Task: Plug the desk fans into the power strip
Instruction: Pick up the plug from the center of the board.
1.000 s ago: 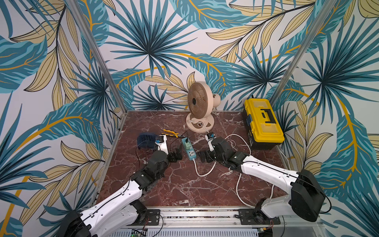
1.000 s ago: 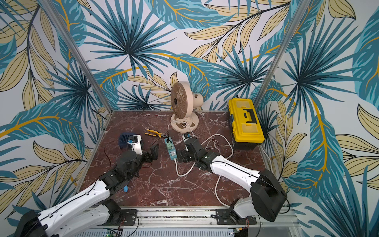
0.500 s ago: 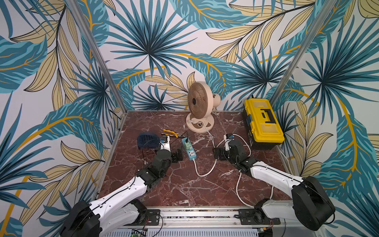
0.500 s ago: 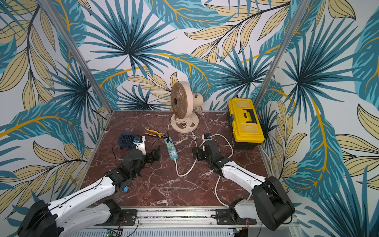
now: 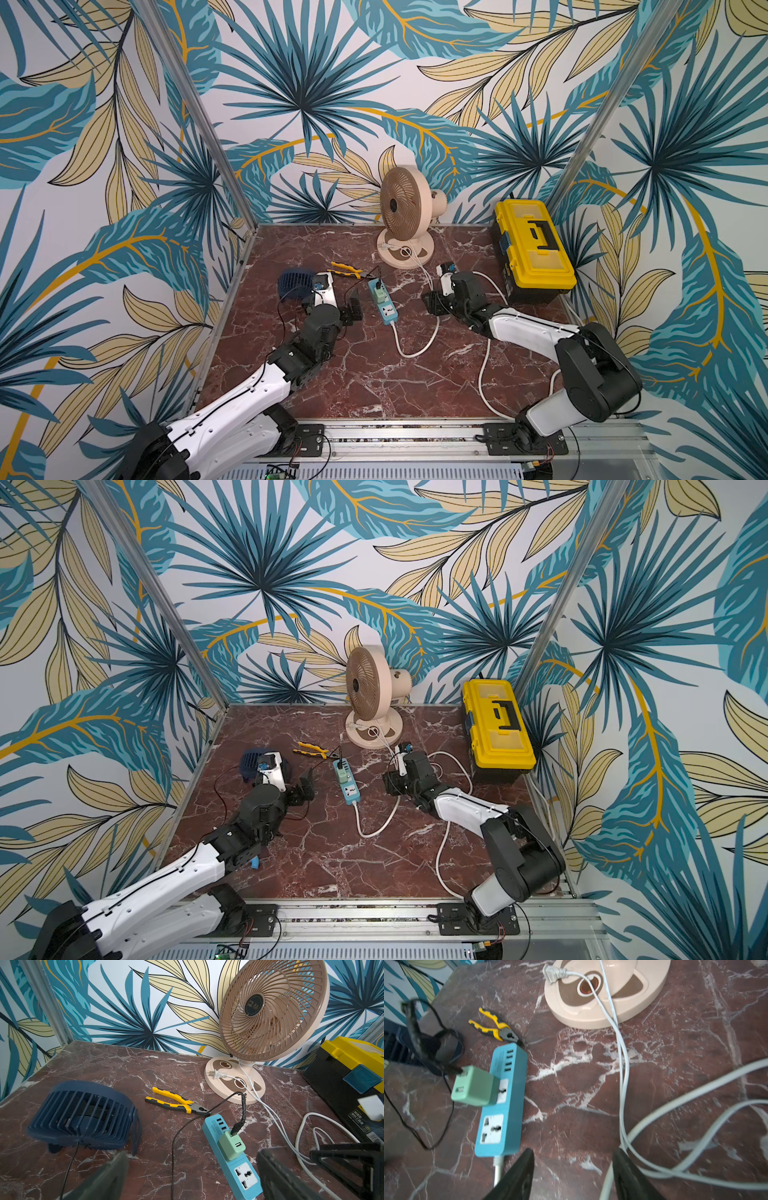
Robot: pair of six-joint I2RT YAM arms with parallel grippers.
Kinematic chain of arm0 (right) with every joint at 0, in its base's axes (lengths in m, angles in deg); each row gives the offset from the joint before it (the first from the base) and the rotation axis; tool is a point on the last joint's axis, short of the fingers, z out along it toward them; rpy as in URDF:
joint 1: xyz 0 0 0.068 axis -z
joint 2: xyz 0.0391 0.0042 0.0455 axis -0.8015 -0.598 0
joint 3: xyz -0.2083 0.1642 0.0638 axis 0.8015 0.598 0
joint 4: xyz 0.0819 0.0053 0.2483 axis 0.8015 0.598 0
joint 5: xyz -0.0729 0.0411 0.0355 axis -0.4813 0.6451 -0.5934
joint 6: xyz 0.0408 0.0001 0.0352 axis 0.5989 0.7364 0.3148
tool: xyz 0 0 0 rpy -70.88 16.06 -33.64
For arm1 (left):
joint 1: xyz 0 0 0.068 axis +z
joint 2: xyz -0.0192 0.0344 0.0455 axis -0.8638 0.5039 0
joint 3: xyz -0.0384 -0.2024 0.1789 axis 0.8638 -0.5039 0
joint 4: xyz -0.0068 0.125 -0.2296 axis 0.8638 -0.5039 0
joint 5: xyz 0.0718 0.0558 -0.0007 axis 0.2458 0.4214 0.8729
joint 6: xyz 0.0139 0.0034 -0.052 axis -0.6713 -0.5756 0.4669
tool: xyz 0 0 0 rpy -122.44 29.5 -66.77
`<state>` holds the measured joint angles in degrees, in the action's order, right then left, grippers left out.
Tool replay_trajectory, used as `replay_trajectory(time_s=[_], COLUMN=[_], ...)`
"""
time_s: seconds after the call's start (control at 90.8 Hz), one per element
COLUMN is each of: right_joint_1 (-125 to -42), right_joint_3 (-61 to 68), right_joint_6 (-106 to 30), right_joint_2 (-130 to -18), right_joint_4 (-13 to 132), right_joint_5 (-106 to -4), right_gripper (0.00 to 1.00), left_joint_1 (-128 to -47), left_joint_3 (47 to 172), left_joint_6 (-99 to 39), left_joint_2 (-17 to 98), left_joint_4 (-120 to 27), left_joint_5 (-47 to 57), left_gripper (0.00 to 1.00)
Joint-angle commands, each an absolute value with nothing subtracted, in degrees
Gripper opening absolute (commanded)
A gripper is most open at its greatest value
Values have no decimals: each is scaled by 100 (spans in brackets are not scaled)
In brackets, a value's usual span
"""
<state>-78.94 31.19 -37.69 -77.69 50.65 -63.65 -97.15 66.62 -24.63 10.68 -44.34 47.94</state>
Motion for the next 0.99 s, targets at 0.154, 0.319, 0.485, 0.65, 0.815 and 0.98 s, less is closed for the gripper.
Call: replay_trajectory(time_s=[0.154,0.319,0.485,0.65,0.815,0.98], right_joint_1=[-7715,-7548,-7417,-7353,-7347,-7344], right_joint_3=[1635,973,680,410,280,180], right_joint_6=[-4137,-4120,-4217,-4360,-4426,-4500], right_joint_2=[-9111,-9794,-10148,-10395,-10541,-10564], right_joint_4=[5391,5707,5894,6168,6308,6397], right_joint_5=[-6690,-6647,-6648,-6451,-6325,-6317], right_gripper=[50,46,39,37,29,18], left_joint_1=[-9681,-9681,-9683,-9678,-9682,-9677], left_joint_3=[6734,6723,6721,6720,6730,6729], left_joint_6=[-2545,-2580,-2604,-2622,-2622,-2622], left_joint_2=[859,749,651,609,604,602], left_joint_4=[-4587,-4626,-4673,-4682,-4700,-4698], left_joint_5=[4885,4970,5021,5024,5008,5003], left_gripper=[100,100,100,100,100,100])
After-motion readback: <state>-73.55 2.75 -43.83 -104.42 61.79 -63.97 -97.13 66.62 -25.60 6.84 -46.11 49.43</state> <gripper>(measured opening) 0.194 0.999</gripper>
